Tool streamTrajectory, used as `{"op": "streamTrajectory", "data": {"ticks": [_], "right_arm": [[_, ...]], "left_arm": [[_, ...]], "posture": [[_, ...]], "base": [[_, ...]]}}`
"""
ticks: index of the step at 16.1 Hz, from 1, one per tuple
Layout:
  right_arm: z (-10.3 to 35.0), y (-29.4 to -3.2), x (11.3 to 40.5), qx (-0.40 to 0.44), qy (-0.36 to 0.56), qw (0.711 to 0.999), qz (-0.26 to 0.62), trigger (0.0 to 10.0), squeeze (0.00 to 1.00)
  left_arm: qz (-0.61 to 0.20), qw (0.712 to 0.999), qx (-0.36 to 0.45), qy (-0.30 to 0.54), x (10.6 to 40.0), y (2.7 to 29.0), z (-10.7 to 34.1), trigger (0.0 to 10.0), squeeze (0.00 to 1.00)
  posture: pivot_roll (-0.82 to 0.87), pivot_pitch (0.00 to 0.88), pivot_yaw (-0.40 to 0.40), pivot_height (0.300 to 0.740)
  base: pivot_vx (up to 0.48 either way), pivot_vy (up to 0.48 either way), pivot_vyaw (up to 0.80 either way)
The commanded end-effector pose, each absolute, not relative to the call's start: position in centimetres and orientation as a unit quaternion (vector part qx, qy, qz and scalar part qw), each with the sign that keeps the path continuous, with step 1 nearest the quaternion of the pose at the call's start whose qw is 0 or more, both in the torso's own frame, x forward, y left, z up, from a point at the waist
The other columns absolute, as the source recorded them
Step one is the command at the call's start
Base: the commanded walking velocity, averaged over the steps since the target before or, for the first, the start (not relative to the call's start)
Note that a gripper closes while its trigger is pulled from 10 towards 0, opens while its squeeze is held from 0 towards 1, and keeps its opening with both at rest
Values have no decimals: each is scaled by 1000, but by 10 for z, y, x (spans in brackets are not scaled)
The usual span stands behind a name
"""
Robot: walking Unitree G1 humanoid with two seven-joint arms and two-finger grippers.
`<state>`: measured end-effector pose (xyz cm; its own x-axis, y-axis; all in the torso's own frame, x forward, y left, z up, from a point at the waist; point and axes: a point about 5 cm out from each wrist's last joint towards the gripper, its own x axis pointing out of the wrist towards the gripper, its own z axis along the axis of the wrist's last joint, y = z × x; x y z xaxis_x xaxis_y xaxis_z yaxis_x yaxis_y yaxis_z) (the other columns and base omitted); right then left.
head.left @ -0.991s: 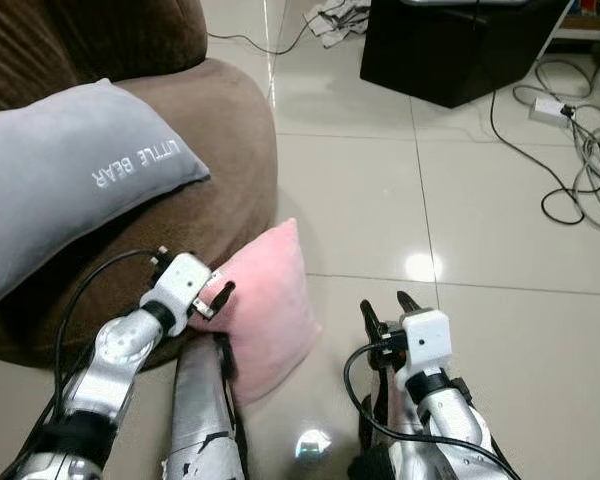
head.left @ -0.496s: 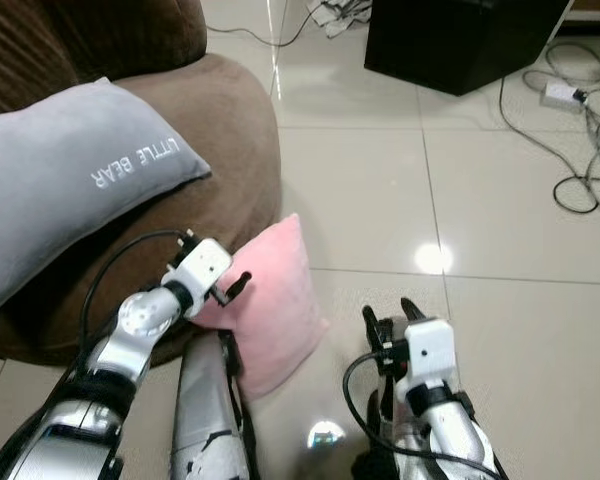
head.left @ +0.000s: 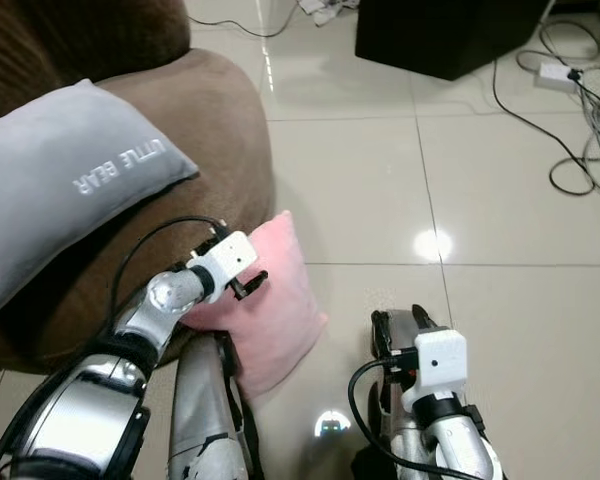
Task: Move the pillow to the sofa from floor
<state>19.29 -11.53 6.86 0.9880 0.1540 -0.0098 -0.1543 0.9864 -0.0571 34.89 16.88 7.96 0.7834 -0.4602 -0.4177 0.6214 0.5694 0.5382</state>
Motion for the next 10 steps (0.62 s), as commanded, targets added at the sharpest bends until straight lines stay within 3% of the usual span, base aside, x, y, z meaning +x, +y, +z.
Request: {"op": "streamTrajectory", "data": {"ticks": [1, 10], "right_arm": [[69, -113, 186, -24, 13, 997, 73, 10000, 0], [78, -129, 164, -38, 21, 998, 36, 10000, 0]], "left_arm": [[-305, 863, 375, 146, 347, 171, 71, 10000, 0], [-231, 833, 465, 190, 355, 188, 72, 10000, 0]], "posture": [[-168, 280, 102, 513], [-256, 313, 93, 513]], "base": [[0, 0, 0], [0, 0, 0]]}}
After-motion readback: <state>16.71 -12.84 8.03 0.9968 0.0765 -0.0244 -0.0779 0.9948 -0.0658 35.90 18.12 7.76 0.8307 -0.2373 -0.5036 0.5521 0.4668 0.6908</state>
